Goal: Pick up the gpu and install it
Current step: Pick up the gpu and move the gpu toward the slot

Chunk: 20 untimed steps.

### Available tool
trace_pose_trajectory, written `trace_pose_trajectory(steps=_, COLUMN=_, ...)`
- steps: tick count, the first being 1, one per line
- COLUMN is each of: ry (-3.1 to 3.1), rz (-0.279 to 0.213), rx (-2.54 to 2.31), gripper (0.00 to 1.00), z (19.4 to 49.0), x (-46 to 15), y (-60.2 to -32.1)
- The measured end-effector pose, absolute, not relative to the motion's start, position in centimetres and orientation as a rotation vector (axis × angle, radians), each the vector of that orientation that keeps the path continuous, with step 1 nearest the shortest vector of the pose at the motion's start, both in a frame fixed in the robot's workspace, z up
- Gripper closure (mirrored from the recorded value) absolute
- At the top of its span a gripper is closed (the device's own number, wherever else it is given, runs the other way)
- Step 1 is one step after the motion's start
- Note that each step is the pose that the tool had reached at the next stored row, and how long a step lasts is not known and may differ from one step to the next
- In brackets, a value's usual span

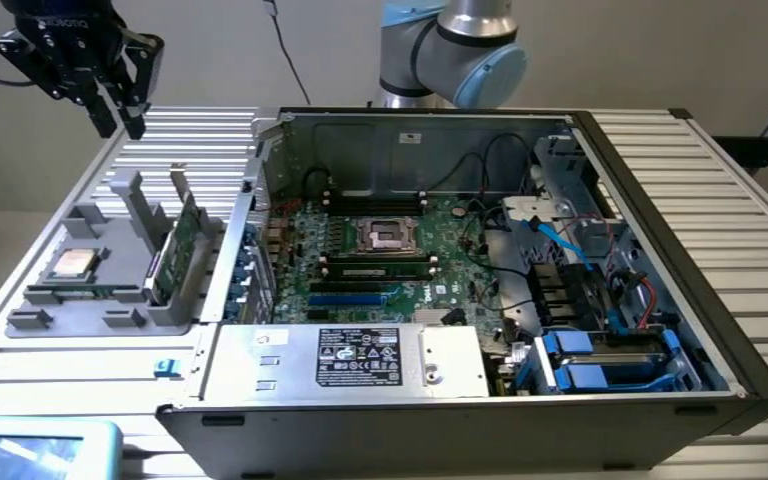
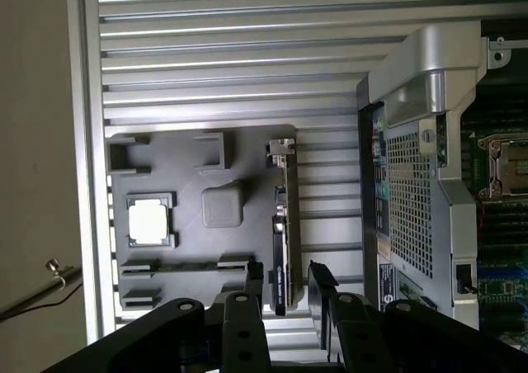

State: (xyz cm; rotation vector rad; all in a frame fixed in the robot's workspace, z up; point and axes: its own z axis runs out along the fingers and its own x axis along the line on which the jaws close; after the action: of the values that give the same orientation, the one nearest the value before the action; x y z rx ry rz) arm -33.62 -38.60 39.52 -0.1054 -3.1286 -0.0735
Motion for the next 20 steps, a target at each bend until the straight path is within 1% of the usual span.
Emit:
trace_pose_trajectory(steps=8, ry=-3.128, rz=-0.073, rx=-0.105, gripper=0.65, z=39.5, x=-33.6, y=-38.6)
trace_pose_trajectory(steps=13, ry=-3.129, rz=-0.073, rx=-0.105, gripper=0.65, z=38.7, x=-33.6, y=-39.0)
trace_pose_trajectory(steps=20, ry=-3.107, rz=-0.071, rx=-0.084, gripper=0.65, z=37.7, x=-33.6, y=-40.1)
